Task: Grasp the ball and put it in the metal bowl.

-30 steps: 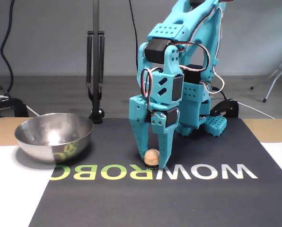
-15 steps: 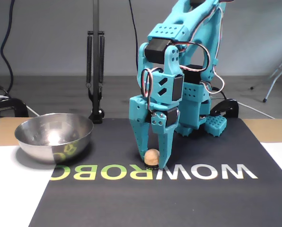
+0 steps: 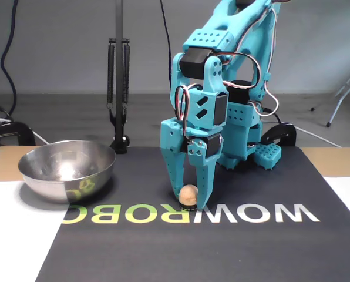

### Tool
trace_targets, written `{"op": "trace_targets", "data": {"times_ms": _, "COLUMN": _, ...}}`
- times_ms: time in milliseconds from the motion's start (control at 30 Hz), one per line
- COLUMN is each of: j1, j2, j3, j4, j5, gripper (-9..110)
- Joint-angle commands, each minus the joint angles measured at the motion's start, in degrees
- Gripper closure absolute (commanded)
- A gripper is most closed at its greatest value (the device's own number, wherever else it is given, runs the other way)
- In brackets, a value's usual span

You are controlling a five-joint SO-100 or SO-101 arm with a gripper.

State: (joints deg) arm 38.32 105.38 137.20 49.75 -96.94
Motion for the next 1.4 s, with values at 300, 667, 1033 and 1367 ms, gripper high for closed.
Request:
{"op": "trace_targets", "data": {"times_ms": 300, "j1": 0.09, "j2": 5.71, "j3": -1.49, "j4": 0.35, "j5": 0.18, "gripper": 77}}
{"op": "trace_targets", "data": {"times_ms": 667, "j1": 1.23, "j2": 5.10, "j3": -14.33, "j4": 15.21, "j5": 0.26, "gripper": 77}}
{"op": "trace_targets", "data": {"times_ms": 1033, "j1": 4.31, "j2": 4.92, "j3": -31.90, "j4": 35.77, "j5": 0.26, "gripper": 77}}
{"op": "trace_targets", "data": {"times_ms": 1367, "j1": 7.38, "j2": -0.88, "j3": -42.19, "j4": 44.21, "j5": 0.26, "gripper": 77}}
